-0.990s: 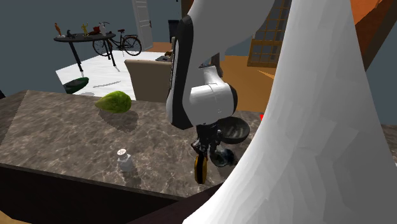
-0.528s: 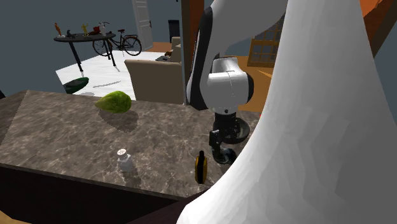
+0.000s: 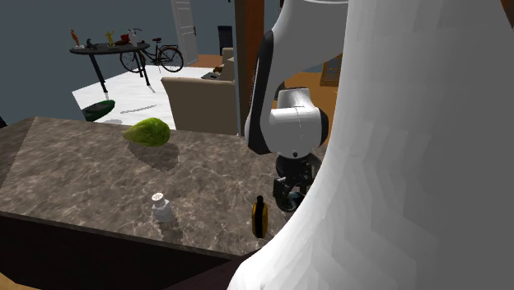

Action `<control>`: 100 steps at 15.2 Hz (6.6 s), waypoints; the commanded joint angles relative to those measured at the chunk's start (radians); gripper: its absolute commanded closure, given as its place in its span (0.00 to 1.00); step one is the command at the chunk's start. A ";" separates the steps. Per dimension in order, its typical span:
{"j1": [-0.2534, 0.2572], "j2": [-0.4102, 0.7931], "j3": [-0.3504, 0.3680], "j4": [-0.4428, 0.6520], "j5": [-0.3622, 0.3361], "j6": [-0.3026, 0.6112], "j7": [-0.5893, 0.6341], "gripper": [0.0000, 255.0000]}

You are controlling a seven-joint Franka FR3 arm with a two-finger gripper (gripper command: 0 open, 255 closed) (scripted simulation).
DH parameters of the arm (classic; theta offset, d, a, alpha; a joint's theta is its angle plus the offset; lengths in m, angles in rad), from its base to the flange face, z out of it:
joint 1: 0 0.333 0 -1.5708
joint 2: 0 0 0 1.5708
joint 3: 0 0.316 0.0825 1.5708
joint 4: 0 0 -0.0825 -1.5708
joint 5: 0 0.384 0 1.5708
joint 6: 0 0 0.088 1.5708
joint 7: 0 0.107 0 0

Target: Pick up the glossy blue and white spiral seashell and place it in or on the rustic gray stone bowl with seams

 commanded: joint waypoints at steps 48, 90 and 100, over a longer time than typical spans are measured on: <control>-0.043 -0.039 -0.058 -0.019 -0.091 -0.072 -0.200 0.00; -0.039 -0.347 -0.067 -0.013 -0.151 -0.382 -0.180 1.00; -0.029 -0.319 -0.064 0.141 -0.121 -0.508 -0.206 1.00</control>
